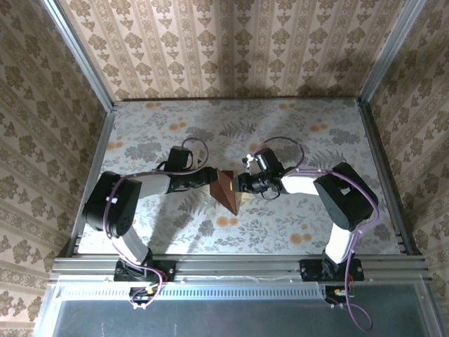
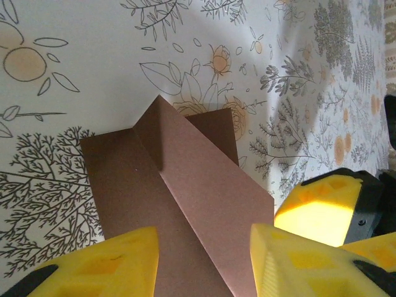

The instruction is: Fold a paper plane with a square sheet of paper (fold left side to right side)

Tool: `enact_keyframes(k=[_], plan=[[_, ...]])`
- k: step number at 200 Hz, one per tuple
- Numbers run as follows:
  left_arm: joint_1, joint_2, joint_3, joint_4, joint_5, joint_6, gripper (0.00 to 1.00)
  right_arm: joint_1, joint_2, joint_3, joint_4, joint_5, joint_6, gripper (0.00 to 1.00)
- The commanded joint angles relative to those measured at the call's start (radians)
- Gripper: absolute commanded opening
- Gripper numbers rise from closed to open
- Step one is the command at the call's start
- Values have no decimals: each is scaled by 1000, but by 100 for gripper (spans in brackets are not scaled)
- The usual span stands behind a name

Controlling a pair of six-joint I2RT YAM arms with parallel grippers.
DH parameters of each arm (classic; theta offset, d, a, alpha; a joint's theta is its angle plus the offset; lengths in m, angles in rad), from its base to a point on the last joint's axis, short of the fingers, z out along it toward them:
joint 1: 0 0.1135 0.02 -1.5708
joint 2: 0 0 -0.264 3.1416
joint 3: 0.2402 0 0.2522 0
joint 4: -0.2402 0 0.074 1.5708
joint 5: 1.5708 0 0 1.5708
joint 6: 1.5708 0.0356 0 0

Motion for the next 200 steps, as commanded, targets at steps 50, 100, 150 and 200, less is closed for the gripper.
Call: enact_keyframes(k=[50, 100, 150, 200], plan=[[39, -83, -36, 50, 14, -10, 44, -12, 27, 9, 108, -55, -17, 15], [83, -276, -152, 234, 41, 0, 49, -69, -124, -124, 281, -119, 12, 1], [94, -413, -228, 489, 191, -40, 56, -103, -265, -221, 501, -227, 105, 0], [25, -418, -192, 560, 260, -48, 58, -102, -391, -248, 579, -261, 164, 1]])
